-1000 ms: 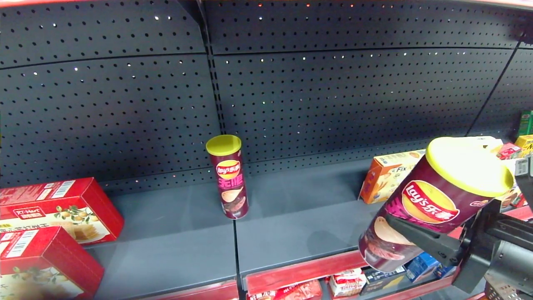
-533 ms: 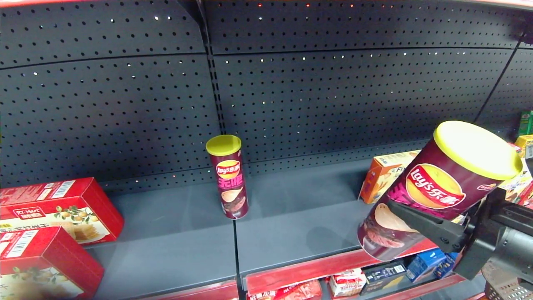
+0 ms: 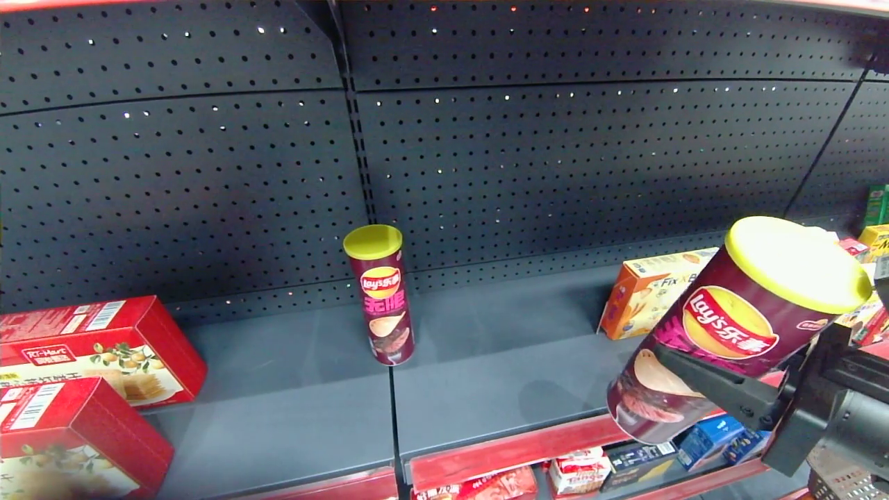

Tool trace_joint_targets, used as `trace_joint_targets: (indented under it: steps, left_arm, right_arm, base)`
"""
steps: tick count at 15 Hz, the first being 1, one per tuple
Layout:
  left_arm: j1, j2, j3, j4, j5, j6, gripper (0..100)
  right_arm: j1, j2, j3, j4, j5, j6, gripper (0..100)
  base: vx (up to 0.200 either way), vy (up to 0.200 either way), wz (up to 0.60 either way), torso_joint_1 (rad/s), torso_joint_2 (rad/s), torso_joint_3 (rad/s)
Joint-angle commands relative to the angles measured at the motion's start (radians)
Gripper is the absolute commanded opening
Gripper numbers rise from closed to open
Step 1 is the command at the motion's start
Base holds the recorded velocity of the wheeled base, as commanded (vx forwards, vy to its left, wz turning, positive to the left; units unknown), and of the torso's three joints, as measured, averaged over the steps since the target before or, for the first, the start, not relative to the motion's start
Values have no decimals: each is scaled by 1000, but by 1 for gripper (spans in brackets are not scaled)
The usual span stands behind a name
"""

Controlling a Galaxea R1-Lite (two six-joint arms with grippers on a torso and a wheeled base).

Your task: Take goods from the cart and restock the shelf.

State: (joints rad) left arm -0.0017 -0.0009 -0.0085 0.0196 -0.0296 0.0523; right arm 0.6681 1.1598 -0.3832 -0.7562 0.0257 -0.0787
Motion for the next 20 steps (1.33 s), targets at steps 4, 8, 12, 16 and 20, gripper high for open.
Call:
trace_joint_targets:
  steps: [4,8,12,16,20]
  left_arm:
    - [2,18,-54,-4,-44,-23,100]
    - [-32,348,-265,-27,-201,-48,100]
    - [-49,547,-361,-29,-329,-49,100]
    - [-49,720,-421,-58,-332,70,100]
    - [-50,884,-423,-205,-544,9,100]
  right_arm:
    - [-41,0,26,0,5,-10,0]
    - [-41,11,15,-3,8,-10,0]
    - [-42,26,-8,-2,8,-7,0]
    - [-48,40,-28,-3,5,-6,0]
    - [-71,34,-11,-2,5,-4,0]
  base:
    - [0,0,0,0,0,0]
    - [0,0,0,0,0,0]
    - [0,0,0,0,0,0]
    - [0,0,0,0,0,0]
    - [0,0,0,0,0,0]
